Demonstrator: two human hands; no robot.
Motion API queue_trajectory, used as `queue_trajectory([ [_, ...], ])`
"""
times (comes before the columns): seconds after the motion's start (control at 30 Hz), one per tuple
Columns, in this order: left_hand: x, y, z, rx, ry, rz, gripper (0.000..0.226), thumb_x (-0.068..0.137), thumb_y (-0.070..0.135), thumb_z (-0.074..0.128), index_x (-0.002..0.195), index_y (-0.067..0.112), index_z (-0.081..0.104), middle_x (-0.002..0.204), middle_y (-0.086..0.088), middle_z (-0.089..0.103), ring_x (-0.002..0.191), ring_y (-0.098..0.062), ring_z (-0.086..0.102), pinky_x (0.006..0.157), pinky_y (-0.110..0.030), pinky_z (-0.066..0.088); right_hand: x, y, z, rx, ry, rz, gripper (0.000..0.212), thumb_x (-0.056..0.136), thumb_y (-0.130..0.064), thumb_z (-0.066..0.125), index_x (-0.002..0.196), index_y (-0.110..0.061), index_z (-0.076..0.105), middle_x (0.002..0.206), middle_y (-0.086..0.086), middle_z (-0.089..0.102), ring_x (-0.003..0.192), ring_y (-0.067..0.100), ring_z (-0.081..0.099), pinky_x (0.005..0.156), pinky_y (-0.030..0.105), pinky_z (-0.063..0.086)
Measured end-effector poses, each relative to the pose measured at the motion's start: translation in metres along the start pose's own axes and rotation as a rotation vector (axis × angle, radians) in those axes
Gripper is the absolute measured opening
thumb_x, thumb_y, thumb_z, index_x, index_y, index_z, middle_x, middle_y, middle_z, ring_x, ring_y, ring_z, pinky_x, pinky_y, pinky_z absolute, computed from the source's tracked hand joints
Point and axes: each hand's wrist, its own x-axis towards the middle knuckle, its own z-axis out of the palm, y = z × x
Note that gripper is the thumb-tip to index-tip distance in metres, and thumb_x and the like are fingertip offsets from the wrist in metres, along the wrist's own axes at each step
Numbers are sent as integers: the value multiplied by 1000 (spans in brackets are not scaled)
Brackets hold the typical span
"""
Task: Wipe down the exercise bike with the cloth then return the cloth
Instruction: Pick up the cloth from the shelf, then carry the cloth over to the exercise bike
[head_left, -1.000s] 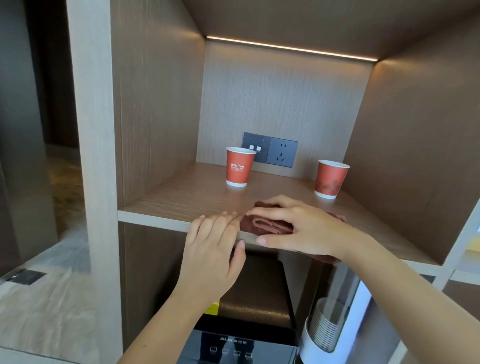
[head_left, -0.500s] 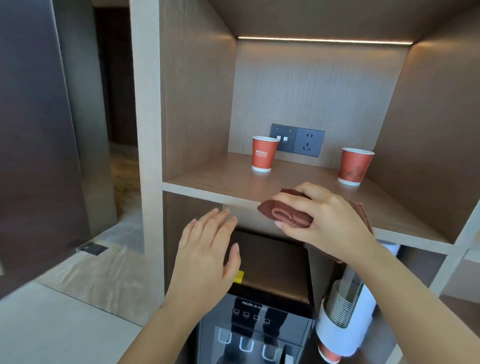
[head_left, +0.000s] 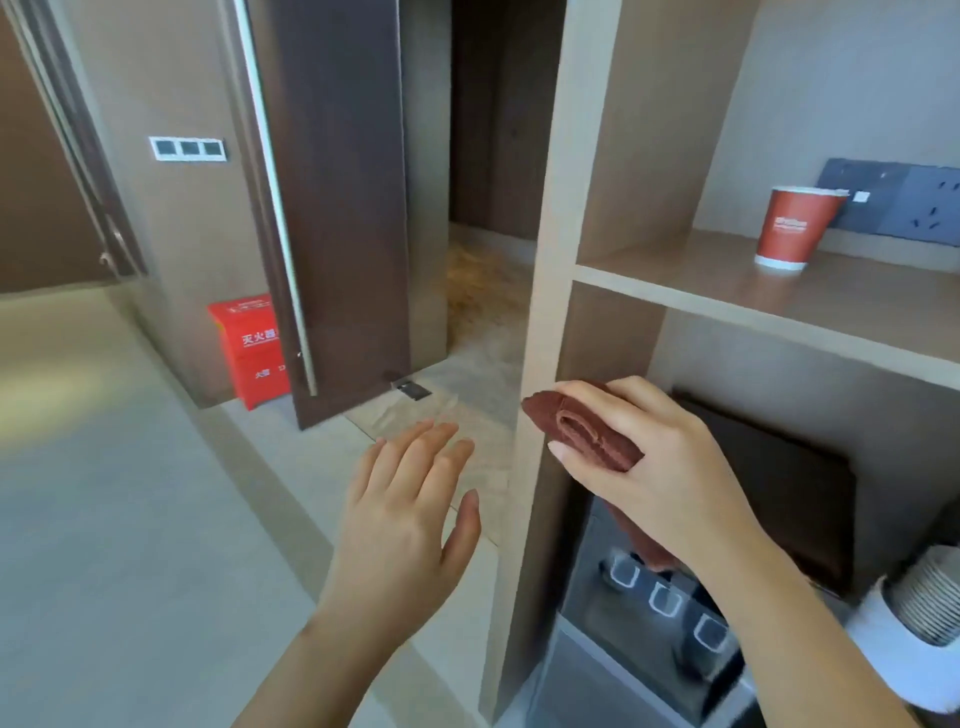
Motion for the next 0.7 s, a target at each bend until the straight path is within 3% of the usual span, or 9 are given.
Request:
queue_trajectory([
  [0.2,-53,-57,-64,89,69,-140,32,85,21,45,105,3,63,112,-12,63,107,-30,56,89,-42,44,8,-85,67,111,-78,-119,53,77,-49,56,121,-21,59,110,1,63,97,17,61,81,30,55],
  [0.33,-103,-111,-125,171,64,-256,33,86,23,45,107,4,62,114,-11,63,111,-31,55,90,-46,45,12,-162,119,163,-93,-197,46,79,-40,66,120,-20,59,110,2,64,98,20,61,80,39,56],
  [0.5,-186,-190,-232,315,75,-415,35,85,25,44,106,4,63,113,-11,64,110,-31,56,93,-43,41,7,-305,197,317,-137,-322,42,78,-33,70,117,-19,62,104,6,65,92,25,63,76,36,55],
  [0.7,-290,-259,-359,496,140,-614,37,86,27,42,108,5,62,115,-13,63,112,-33,55,94,-51,43,-19,-475,277,505,-262,-460,46,80,-39,63,123,-23,57,103,3,62,93,20,60,77,39,54],
])
